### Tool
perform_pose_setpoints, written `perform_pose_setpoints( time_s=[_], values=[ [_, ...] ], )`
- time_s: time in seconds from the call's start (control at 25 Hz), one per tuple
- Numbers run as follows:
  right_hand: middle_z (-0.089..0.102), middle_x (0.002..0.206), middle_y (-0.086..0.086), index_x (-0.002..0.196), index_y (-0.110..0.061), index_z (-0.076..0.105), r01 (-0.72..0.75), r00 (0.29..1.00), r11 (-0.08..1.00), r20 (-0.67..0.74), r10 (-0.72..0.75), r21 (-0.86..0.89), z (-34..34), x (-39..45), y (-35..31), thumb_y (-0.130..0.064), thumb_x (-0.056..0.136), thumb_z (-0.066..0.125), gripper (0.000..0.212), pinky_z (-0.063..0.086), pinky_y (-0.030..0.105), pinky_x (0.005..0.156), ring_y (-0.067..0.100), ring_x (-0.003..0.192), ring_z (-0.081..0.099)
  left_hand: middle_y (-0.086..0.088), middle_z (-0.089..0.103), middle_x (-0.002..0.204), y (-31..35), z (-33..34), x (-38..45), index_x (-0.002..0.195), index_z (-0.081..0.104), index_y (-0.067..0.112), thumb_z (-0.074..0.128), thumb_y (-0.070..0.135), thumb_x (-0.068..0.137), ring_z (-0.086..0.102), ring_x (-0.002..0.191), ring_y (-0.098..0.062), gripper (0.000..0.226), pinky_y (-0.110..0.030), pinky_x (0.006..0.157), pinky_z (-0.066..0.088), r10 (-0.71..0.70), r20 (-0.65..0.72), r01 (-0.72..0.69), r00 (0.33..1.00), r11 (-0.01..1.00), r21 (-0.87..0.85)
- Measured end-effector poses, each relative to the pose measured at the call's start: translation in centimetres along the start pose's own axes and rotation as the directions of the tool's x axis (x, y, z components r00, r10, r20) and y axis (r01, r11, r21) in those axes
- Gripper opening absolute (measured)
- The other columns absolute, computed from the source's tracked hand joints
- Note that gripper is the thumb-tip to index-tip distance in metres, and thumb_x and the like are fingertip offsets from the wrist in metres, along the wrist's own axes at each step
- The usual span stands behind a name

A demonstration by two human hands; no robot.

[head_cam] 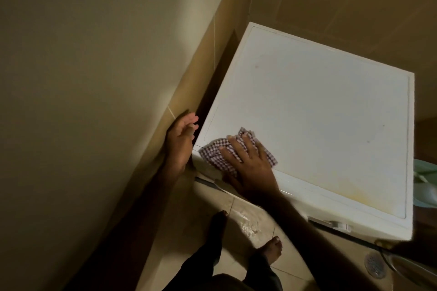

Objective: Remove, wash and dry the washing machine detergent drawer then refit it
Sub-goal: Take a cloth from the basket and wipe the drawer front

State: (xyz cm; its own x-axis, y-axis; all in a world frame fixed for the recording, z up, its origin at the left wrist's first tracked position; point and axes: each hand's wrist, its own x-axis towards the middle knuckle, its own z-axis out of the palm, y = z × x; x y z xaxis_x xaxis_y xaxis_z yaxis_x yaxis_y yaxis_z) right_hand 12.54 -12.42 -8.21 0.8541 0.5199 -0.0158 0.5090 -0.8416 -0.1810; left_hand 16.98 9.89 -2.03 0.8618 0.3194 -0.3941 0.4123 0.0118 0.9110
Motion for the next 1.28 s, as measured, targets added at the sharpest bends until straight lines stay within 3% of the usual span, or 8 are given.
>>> perform_pose_setpoints(
  time_s=[0.24,0.32,0.48,0.6,0.72,0.8,1.04,1.28],
  values=[
    [0.029,0.167,0.005,0.156,-0.026,0.037,-0.34,0.937,0.94,-0.069,0.341,0.035,-3.3,7.7,7.4,-0.066,0.102,0.023,0.069,0.013,0.061,0.124,0.033,0.156,0.017,0.0,0.061,0.146,-0.9,-0.6,-0.5,0.145,0.057,0.015,0.047,0.016,0.11,0.057,0.131,-0.013,0.037,-0.019,0.1,0.044,-0.001,0.018,0.0,1.0,1.0,0.031],
    [0.027,0.168,0.007,0.158,-0.027,0.035,-0.356,0.932,0.932,-0.043,0.359,0.067,-4.0,12.5,6.8,-0.065,0.101,0.026,0.069,0.009,0.062,0.125,0.036,0.156,0.015,0.001,0.058,0.149,-1.0,-0.6,-0.6,0.148,0.055,0.017,0.044,0.024,0.111,0.055,0.132,-0.011,0.039,-0.022,0.103,0.043,-0.023,0.017,0.022,1.0,1.0,0.022],
    [0.028,0.168,0.006,0.155,-0.03,0.042,-0.132,0.991,0.989,0.014,0.131,0.066,-2.7,15.7,1.3,-0.065,0.099,0.029,0.067,0.007,0.064,0.124,0.035,0.156,0.016,0.001,0.052,0.155,-0.7,-0.6,-0.3,0.155,0.046,0.021,0.04,0.038,0.111,0.051,0.139,-0.013,0.047,-0.034,0.119,0.037,-0.118,0.041,0.123,0.992,0.977,-0.171],
    [0.048,0.156,0.003,0.14,-0.029,0.061,0.096,0.995,0.993,0.035,-0.098,0.063,-1.5,12.8,-3.9,-0.07,0.097,0.036,0.065,0.009,0.065,0.123,0.034,0.154,0.024,-0.001,0.056,0.151,-0.8,-0.9,-0.3,0.153,0.048,0.022,0.048,0.04,0.108,0.059,0.131,-0.018,0.049,-0.034,0.109,0.05,-0.188,0.036,0.19,0.981,0.932,-0.308],
    [0.055,0.149,0.004,0.141,-0.024,0.06,0.2,0.977,0.979,0.06,-0.202,0.039,-0.8,10.7,-5.7,-0.073,0.093,0.037,0.072,0.013,0.066,0.122,0.035,0.151,0.03,-0.002,0.06,0.145,-2.0,-1.0,-1.8,0.149,0.054,0.02,0.051,0.03,0.108,0.062,0.116,-0.012,0.042,-0.013,0.079,0.052,-0.13,-0.056,0.129,0.99,0.992,-0.005],
    [0.057,0.146,0.007,0.14,-0.022,0.059,0.255,0.963,0.967,0.081,-0.256,0.022,-1.1,10.6,-5.6,-0.07,0.09,0.047,0.071,0.014,0.068,0.122,0.038,0.149,0.034,-0.008,0.061,0.143,-3.4,-0.8,-3.1,0.143,0.059,0.016,0.048,0.028,0.109,0.059,0.116,-0.012,0.037,-0.009,0.077,0.043,-0.067,-0.088,0.078,0.994,0.989,0.127],
    [0.068,0.131,0.011,0.128,-0.016,0.068,0.246,0.963,0.964,0.136,-0.232,-0.099,-1.2,11.9,-8.5,-0.05,0.091,0.063,0.05,0.019,0.075,0.116,0.045,0.136,0.049,-0.004,0.069,0.121,-3.4,-1.6,-3.0,0.13,0.066,0.015,0.04,0.043,0.11,0.06,0.083,-0.004,0.044,-0.019,0.069,0.043,-0.22,-0.162,0.246,0.962,0.957,0.157],
    [0.037,0.161,0.014,0.155,-0.025,0.039,0.456,0.89,0.876,0.057,-0.453,-0.159,-0.1,8.5,-5.1,-0.039,0.087,0.071,0.076,0.023,0.074,0.116,0.042,0.15,0.029,-0.007,0.062,0.139,-3.8,-1.6,-3.6,0.149,0.049,0.02,0.045,0.048,0.107,0.057,0.088,0.005,0.05,-0.012,0.063,0.046,-0.187,-0.092,0.196,0.978,0.976,0.098]
  ],
)
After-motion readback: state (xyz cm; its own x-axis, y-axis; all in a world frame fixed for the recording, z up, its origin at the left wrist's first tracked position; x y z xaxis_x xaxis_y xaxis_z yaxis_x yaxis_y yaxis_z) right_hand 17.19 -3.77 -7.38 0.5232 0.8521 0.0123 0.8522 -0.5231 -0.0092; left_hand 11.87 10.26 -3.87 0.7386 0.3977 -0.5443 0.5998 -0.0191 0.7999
